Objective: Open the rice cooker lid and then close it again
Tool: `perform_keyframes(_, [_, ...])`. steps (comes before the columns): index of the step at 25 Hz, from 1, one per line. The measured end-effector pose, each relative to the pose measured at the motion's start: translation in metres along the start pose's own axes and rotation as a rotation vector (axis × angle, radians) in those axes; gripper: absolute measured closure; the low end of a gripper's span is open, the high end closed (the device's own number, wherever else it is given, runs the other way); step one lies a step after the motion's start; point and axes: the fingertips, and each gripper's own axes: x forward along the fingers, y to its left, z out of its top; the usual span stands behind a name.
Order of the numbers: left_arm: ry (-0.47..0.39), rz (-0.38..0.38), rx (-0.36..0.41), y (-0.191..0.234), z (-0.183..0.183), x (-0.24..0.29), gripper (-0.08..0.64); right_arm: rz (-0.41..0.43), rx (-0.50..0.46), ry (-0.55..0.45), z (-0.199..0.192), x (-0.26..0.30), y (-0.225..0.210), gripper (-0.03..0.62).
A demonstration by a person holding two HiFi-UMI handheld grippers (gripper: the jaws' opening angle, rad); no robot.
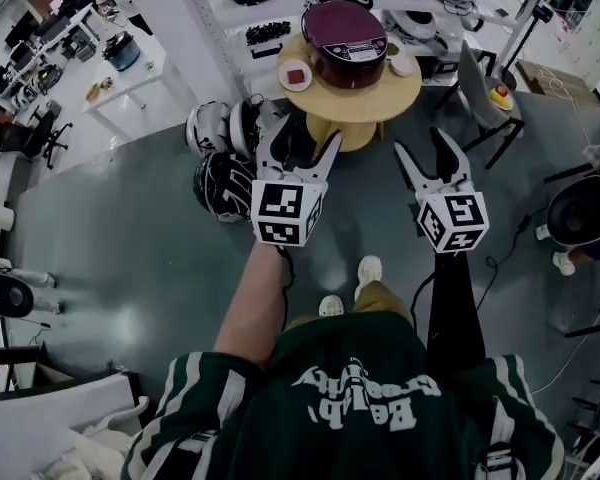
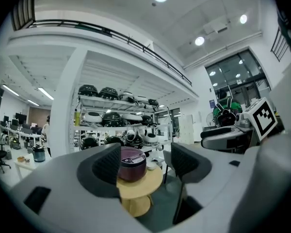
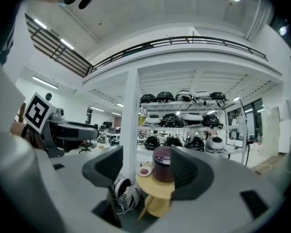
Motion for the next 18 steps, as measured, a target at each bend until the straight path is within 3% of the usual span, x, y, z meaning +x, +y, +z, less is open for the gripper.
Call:
perform_keyframes(10, [-0.003, 0.021, 0.024, 0.04, -0.013, 0.104, 0.25, 0.075, 0.051, -0.004, -0.016, 0.098, -0.053, 0.314])
perform_keyframes(18, [0.007, 0.02, 0.021, 0.07, -0.015, 0.216, 0.252, 0.151, -0.012, 0.007, -0.01, 0.212, -0.107, 0.329])
